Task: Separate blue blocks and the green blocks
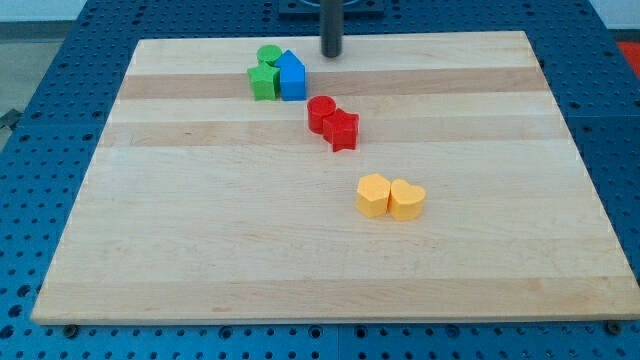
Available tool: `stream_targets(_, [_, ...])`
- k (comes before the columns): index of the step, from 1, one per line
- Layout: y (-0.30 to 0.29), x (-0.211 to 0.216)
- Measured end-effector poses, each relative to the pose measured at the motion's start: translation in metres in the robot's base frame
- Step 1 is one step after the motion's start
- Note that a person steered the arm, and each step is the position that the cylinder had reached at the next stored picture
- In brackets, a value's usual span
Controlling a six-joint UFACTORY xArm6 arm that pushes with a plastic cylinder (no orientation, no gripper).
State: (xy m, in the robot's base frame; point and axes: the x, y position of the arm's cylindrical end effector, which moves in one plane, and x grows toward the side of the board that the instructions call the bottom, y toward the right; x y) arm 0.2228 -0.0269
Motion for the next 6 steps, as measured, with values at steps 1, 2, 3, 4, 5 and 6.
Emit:
stream_targets(1, [-0.037, 0.002])
stream_targets(2, [-0.042, 0.019])
stream_targets(3, [-0.044, 0.042])
stream_targets(4, [-0.061, 0.067])
stream_targets(5, [-0.089, 0.093])
stream_targets(6, [-0.103, 0.099])
